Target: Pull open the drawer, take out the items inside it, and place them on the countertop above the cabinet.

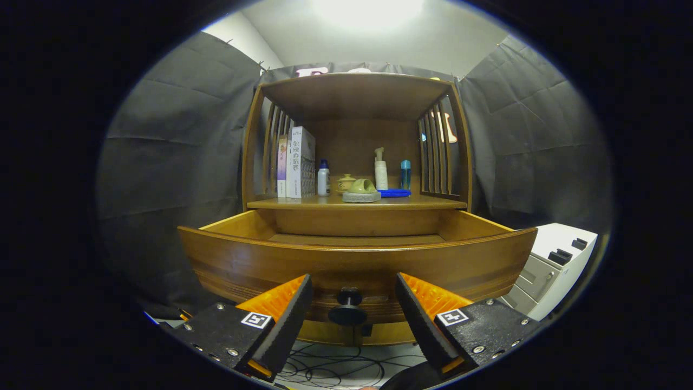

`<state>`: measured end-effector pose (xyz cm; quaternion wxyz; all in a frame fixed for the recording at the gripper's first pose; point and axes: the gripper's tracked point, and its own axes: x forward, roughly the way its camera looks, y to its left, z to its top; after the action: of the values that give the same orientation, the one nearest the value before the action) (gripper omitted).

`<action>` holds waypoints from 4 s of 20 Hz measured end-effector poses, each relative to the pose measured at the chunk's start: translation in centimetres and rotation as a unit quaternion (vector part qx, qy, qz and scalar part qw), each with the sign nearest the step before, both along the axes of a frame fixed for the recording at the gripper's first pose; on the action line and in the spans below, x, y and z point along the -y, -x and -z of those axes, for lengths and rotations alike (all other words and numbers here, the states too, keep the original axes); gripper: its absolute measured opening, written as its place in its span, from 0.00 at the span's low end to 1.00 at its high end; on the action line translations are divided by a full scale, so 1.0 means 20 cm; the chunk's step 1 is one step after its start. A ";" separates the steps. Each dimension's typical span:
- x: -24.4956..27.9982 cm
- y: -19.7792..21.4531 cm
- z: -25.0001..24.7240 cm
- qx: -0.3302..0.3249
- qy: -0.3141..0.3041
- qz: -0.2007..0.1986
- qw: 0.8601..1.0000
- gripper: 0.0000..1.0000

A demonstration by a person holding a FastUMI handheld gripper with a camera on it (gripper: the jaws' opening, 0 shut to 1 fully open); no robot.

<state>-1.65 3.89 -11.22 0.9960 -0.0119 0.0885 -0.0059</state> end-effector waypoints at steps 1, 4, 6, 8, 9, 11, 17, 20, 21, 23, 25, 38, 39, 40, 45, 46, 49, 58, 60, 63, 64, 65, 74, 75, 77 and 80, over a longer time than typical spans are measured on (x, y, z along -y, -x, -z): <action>0.01 -0.02 0.00 0.000 -0.001 0.004 1.000 0.95; 0.05 -0.08 0.01 -0.010 -0.007 0.019 1.000 0.95; 0.04 -0.08 0.01 -0.001 -0.008 0.019 1.000 0.96; 0.04 -0.08 0.01 0.004 -0.001 0.019 1.000 0.95; 0.04 -0.09 0.01 0.003 -0.004 0.020 1.000 0.95; 0.03 -0.11 0.01 0.004 -0.005 0.015 1.000 0.95; 0.03 -0.17 0.01 0.006 -0.011 0.007 1.000 0.95; 0.03 -0.21 0.01 0.008 -0.012 0.006 1.000 0.95; 0.03 -0.22 0.01 0.008 -0.013 0.006 1.000 0.94; 0.03 -0.26 0.01 0.009 -0.013 0.007 1.000 0.95; 0.03 -0.30 0.00 0.008 -0.014 0.008 1.000 0.94; 0.02 -0.53 -0.02 0.028 -0.016 0.010 0.999 0.95; 0.02 -0.54 -0.02 0.028 -0.016 0.011 0.999 0.95; 0.02 -0.56 -0.02 0.027 -0.017 0.011 0.999 0.95; 0.03 -0.65 -0.03 0.025 -0.018 0.012 0.999 0.95; 0.03 -0.67 -0.03 0.023 -0.017 0.012 1.000 0.95; 0.03 -0.72 -0.02 0.019 -0.018 0.012 1.000 0.95; 0.04 -0.86 -0.02 0.016 -0.017 0.013 1.000 0.95; 0.04 -0.89 -0.02 0.017 -0.016 0.014 1.000 0.95; 0.03 -0.93 -0.01 0.018 -0.014 0.014 1.000 0.95; 0.03 -0.94 -0.02 0.018 -0.015 0.015 1.000 0.95; 0.03 -0.95 -0.01 0.018 -0.014 0.015 1.000 0.95; 0.03 -1.04 -0.01 0.017 -0.018 0.018 1.000 0.95; 0.03 -1.05 -0.01 0.017 -0.017 0.018 1.000 0.95; 0.03 -1.07 -0.01 0.017 -0.018 0.018 1.000 0.95; 0.02 -1.09 -0.01 0.021 -0.018 0.020 0.999 0.95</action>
<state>20.09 3.56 -11.09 0.9974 0.0076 0.0677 -0.0242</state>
